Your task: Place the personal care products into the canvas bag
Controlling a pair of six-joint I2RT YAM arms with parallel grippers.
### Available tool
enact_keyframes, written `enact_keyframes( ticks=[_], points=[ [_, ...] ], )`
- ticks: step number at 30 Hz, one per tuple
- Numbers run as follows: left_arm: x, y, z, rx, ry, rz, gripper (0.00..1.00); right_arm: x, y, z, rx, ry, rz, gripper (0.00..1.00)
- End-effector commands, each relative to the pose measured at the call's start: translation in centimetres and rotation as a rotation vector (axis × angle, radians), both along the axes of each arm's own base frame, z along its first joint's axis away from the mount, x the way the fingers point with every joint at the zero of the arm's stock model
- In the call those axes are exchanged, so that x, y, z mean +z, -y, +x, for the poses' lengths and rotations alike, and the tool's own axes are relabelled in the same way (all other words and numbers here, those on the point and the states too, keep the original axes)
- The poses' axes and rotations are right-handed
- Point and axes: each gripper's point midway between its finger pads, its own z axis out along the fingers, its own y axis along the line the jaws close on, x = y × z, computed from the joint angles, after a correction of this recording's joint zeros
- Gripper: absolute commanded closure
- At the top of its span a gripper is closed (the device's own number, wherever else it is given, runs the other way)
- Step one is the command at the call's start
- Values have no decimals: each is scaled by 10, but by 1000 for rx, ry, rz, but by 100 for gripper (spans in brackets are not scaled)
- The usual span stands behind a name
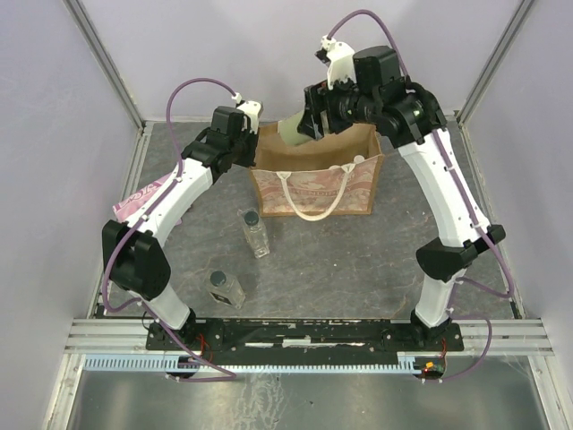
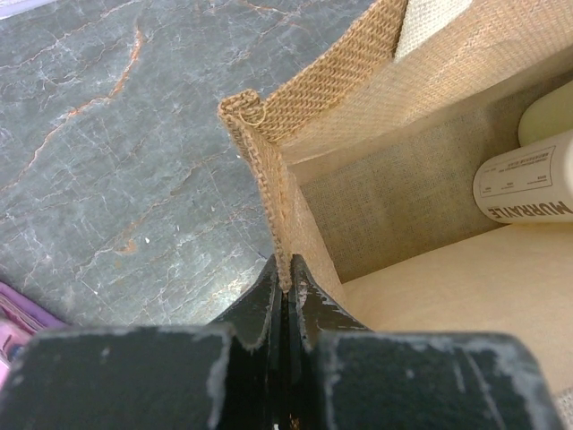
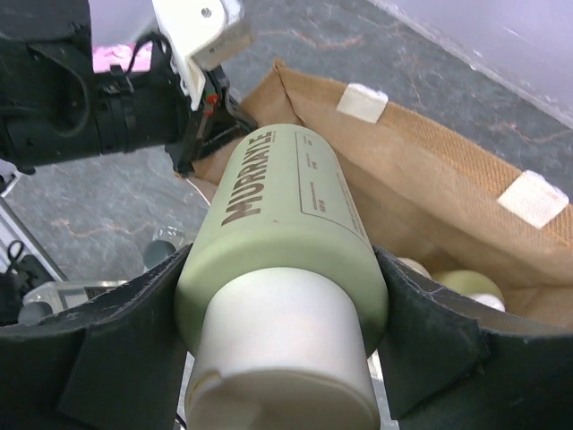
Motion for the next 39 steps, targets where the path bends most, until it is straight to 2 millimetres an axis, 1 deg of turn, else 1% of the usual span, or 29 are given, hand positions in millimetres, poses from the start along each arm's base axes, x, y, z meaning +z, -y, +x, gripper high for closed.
enact_keyframes(
  ticks=[1,3,5,8,11,14,19,21,23,27,32,35,39],
  points=[
    [29,-6,2,-7,75,8,97,66,-3,18,52,171,203,100],
    [30,-6,2,-2,76,8,97,49,-3,31,37,122,194,100],
    [31,-7,1,1,78,4,97,20,-5,42,20,53,144,100],
    [34,-9,0,5,84,8,97,-15,-6,47,20,-30,86,100],
    [34,-11,0,9,84,23,97,-40,-12,50,37,-96,70,100],
    [36,-14,-1,18,83,30,97,-55,-21,50,57,-149,76,100],
    [38,-15,-2,22,85,33,97,-72,-34,45,81,-181,22,100],
    [37,-16,-2,26,81,37,97,-78,-35,42,82,-201,-3,100],
    [38,-16,-3,26,81,37,97,-88,-34,37,81,-234,-34,100],
    [38,-16,-2,25,81,36,97,-111,-22,28,56,-294,-126,100],
    [34,-15,-1,20,73,37,97,-146,-2,23,-21,-338,-311,100],
    [33,-14,-1,17,69,35,97,-160,6,22,-48,-356,-385,100],
    [32,-13,-1,18,66,32,97,-173,16,23,-83,-368,-445,100]
  ],
)
